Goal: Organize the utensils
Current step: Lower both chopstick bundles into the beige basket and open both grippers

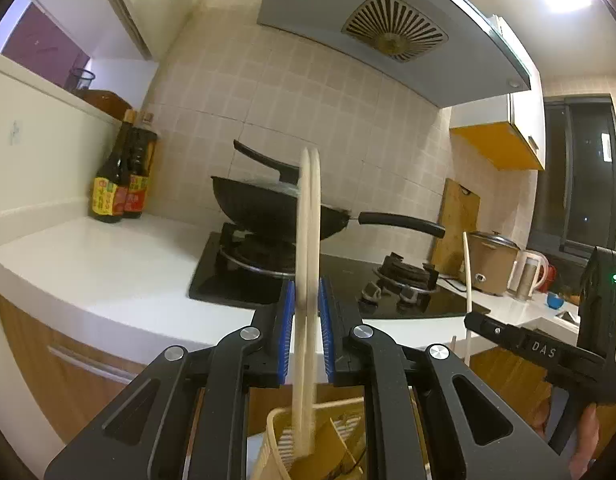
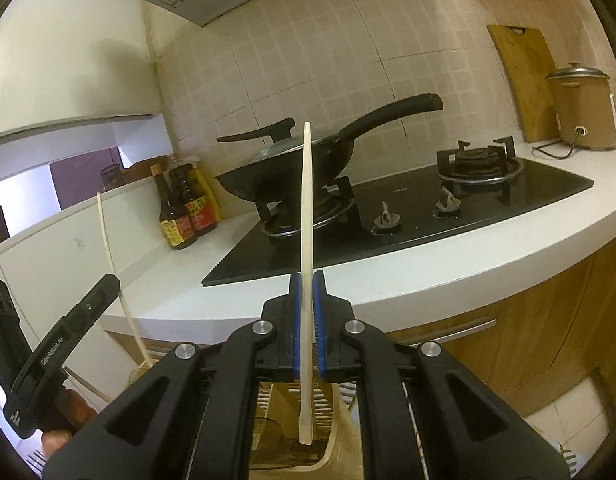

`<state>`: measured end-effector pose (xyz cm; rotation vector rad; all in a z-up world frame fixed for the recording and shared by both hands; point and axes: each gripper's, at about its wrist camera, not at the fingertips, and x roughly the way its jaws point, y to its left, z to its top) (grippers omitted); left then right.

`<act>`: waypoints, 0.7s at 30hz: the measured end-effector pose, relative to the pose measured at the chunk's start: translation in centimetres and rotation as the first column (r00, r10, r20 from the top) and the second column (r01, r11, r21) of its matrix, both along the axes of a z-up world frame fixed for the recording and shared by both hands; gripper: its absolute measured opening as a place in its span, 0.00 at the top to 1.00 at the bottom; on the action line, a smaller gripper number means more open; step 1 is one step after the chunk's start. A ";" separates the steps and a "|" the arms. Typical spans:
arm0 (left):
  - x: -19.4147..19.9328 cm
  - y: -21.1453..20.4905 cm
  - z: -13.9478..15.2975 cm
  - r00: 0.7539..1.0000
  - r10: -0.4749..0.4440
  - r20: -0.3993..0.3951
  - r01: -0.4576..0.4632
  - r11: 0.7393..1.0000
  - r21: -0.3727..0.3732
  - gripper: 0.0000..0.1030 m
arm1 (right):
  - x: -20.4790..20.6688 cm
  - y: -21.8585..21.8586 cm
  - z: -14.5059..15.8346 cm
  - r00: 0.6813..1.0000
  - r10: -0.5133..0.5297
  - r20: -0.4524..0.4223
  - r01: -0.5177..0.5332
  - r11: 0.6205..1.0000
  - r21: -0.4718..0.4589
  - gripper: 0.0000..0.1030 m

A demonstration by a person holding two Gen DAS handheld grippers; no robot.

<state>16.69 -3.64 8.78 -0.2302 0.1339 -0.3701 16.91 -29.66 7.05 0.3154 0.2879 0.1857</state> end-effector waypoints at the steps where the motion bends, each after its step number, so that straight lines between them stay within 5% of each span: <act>1: -0.1 0.1 -0.1 1.000 -0.003 0.001 0.003 1.000 -0.001 0.89 | -0.2 -0.1 -0.1 1.000 0.002 0.003 -0.002 1.000 0.000 0.96; 11: -2.3 2.0 0.4 0.999 -0.038 -0.031 0.037 0.999 -0.037 0.66 | -3.9 -0.9 -0.5 0.998 0.043 -0.039 -0.043 0.999 0.009 0.90; 15: -4.0 2.5 1.3 0.997 -0.056 -0.043 0.055 0.998 -0.037 0.65 | -6.3 -1.4 -0.1 0.997 0.056 -0.050 -0.055 0.998 0.029 0.76; 18: -5.8 3.0 2.3 0.997 -0.070 -0.044 0.068 0.997 -0.038 0.64 | -8.6 -1.2 0.8 0.997 0.055 -0.049 -0.054 0.998 0.021 0.73; 21: -8.2 3.6 3.6 0.995 -0.085 -0.051 0.083 0.996 -0.033 0.53 | -10.9 -0.7 2.0 0.996 0.057 -0.062 -0.057 0.998 0.000 0.73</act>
